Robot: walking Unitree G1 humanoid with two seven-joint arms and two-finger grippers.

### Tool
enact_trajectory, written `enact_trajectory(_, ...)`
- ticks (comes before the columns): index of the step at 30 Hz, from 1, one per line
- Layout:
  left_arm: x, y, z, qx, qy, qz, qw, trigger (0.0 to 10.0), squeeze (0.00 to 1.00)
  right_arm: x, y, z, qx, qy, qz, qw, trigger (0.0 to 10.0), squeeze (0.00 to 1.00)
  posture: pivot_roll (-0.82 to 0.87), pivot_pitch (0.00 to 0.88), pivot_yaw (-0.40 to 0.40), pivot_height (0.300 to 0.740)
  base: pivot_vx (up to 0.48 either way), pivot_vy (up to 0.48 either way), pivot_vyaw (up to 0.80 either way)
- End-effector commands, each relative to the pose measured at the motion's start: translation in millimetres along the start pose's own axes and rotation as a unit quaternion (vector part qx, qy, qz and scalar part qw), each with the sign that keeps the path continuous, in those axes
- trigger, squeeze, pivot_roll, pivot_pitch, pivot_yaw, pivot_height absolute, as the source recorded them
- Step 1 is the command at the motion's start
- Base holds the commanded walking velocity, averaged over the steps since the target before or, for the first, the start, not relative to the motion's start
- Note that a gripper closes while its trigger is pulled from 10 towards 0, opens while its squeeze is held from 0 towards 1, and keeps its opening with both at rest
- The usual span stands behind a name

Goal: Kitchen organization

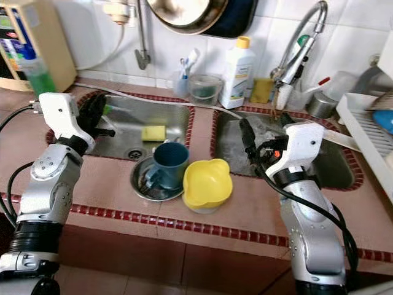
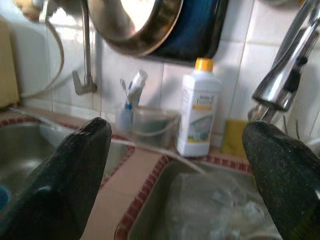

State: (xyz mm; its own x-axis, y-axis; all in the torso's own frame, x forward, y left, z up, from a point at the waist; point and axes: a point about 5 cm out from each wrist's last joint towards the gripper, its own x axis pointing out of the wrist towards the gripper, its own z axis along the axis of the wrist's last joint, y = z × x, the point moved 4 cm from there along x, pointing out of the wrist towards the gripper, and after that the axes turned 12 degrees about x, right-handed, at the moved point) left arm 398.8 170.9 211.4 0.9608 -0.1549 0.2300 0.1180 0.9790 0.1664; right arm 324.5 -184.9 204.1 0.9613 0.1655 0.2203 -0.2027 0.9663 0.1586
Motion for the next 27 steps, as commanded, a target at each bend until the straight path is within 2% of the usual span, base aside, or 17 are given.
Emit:
enact_trajectory(1,9.2,-5.6,8,0.009,-0.005,-0.011,1.0,10.0,0.0,-3.7,-0.9,7,-0.011,0.002,0.001,1.0,10.0,0.0,-0.16,0.0,-0.028,0.74,0.0,0.0,0.0)
enact_trajectory(4,14.1,-6.7,7,0.026,0.001,-0.015,1.0,10.0,0.0,-9.2,1.0,9,-0.01,0.009,0.01,1.0,10.0,0.0,-0.17,0.0,-0.023,0.74,0.0,0.0,0.0)
enact_trajectory(10,25.7,-6.5,6,0.028,0.01,-0.026,0.999,10.0,0.0,-21.8,8.3,19,-0.016,0.023,0.039,0.999,10.0,0.0,-0.22,0.04,0.006,0.74,0.0,0.0,0.0)
enact_trajectory(12,34.8,-12.8,7,0.04,0.012,-0.042,0.998,10.0,0.0,-31.0,16.3,28,0.0,0.026,0.074,0.997,10.0,0.0,-0.24,0.057,0.02,0.74,0.0,0.0,0.0)
enact_trajectory(15,40.5,-17.4,9,0.049,0.013,-0.051,0.997,10.0,0.0,-37.4,21.0,37,0.02,0.023,0.093,0.995,10.0,0.0,-0.25,0.071,0.035,0.74,0.0,0.0,0.0)
enact_trajectory(22,46.7,-22.3,7,0.061,0.018,-0.074,0.995,10.0,0.0,-46.9,25.1,51,0.04,0.013,0.112,0.993,10.0,0.0,-0.28,0.089,0.057,0.74,0.0,0.0,0.0)
enact_trajectory(27,52.3,-28.4,1,0.07,0.04,-0.095,0.992,10.0,0.0,-56.1,28.1,60,0.06,0.008,0.12,0.991,10.0,0.0,-0.29,0.105,0.071,0.74,0.0,0.0,0.0)
